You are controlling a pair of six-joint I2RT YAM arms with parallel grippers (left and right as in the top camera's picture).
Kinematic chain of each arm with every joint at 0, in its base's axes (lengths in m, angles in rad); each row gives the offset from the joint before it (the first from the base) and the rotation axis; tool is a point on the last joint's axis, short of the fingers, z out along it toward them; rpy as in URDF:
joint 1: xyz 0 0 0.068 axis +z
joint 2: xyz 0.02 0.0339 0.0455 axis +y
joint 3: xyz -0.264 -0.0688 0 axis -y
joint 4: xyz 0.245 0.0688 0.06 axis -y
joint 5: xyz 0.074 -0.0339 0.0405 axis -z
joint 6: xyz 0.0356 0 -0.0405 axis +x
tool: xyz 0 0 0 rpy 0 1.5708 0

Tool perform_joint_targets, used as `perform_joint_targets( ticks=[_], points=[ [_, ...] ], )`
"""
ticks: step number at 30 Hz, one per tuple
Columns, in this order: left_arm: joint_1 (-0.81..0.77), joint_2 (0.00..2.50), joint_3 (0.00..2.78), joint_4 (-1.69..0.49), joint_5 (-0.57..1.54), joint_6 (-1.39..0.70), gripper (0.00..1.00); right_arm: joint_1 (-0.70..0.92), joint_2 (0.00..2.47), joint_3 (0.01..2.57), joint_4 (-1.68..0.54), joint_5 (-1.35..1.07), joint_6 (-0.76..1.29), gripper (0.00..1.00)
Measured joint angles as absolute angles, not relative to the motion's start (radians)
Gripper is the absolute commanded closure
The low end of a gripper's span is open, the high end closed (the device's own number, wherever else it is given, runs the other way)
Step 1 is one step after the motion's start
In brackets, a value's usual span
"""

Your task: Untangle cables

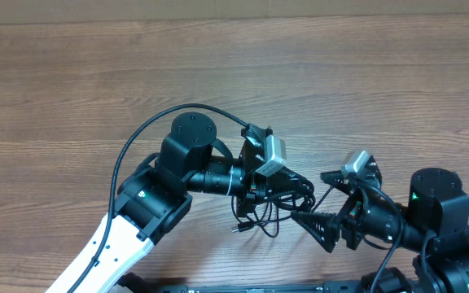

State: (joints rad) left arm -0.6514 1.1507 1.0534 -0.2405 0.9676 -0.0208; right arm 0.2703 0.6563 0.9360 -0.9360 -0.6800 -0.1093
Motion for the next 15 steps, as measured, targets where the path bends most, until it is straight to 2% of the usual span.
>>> perform_joint_targets(
  ticks=[2,5,9,15],
  points=[
    [-0.647,1.151,1.053,-0.243,0.968,-0.021,0.96,0.270,0.656,0.936,-0.936,-0.646,-0.109,0.02],
    [-0.627,1.151,1.053,-0.265,0.968,-0.022,0.96,0.270,0.656,0.936,-0.936,-0.622,-0.115,0.12],
    [-0.577,1.151,1.053,-0.294,0.968,-0.024,0.96,0.270,0.656,0.936,-0.935,-0.595,-0.127,0.18],
    [-0.558,1.151,1.053,-0.293,1.018,-0.019,0.96,0.270,0.656,0.936,-0.935,-0.561,-0.132,0.20]
  ],
)
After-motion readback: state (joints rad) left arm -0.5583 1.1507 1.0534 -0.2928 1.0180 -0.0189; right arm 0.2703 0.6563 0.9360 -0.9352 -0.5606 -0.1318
